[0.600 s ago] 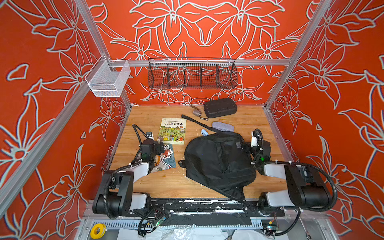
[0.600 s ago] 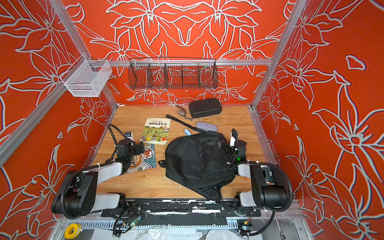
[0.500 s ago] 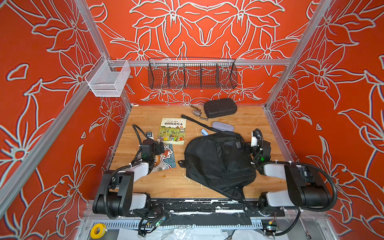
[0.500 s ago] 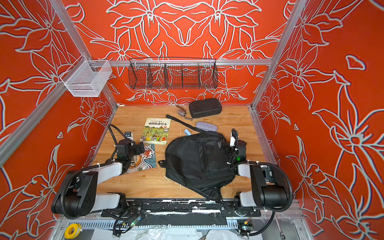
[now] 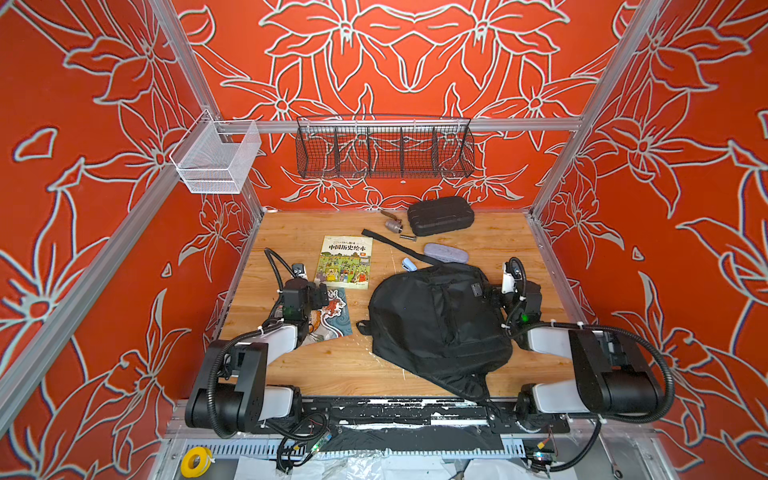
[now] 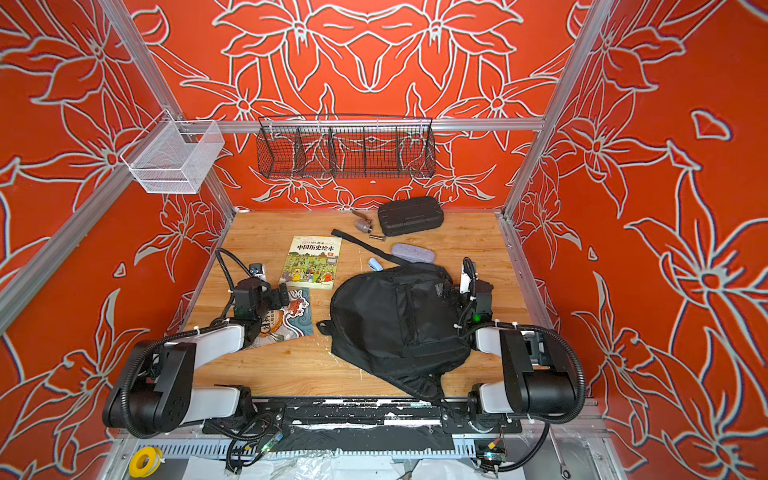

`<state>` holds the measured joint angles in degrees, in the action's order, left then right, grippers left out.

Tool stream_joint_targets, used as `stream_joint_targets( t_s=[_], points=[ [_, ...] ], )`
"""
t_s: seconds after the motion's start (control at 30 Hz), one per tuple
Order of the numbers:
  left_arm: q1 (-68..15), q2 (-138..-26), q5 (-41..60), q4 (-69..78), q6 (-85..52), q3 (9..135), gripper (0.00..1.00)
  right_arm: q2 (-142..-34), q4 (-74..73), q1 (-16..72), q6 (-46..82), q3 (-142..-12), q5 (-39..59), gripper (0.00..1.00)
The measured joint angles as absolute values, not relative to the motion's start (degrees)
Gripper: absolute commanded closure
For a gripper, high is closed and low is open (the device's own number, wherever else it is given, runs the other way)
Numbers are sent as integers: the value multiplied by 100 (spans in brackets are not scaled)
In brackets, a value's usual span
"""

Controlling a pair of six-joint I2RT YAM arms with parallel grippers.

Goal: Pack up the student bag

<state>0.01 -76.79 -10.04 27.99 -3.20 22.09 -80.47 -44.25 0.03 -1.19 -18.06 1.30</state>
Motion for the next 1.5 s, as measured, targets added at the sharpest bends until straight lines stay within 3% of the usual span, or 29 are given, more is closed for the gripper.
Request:
stream_joint_targets(
  t_s=[0.1, 0.3, 0.43, 0.6, 0.73, 0.93, 1.13, 1.5],
  points=[
    [5, -7679, -991, 2799, -320, 2209, 0, -8047, -4416, 3, -119, -1806, 130, 3],
    [27, -7629, -821, 2130, -259, 2569, 10, -7924, -4099, 3, -84, -1887, 34, 3],
    [-1, -7612, -266, 674, -110, 3999, 16, -7321, -2650, 10, 32, -2753, 21, 5],
    [-934, -7754, -71, -580, 34, 5830, 16, -7303, -1297, 73, 679, -4322, 386, 19],
    [-2147, -8611, 102, -1216, 220, 7166, 16, -7985, -318, 257, 1494, -5290, 709, 36],
    [-3022, -10807, 526, -2377, 580, 9356, 24, -9181, 698, 690, 2346, -5843, 956, 47],
    [-3542, -12274, 626, -3183, 819, 10589, 25, -9789, 1153, 797, 3004, -5994, 1131, 59],
    [-3970, -13793, 499, -3992, 847, 12648, 28, -10136, 1173, 797, 3634, -6042, 1245, 74]
  ],
)
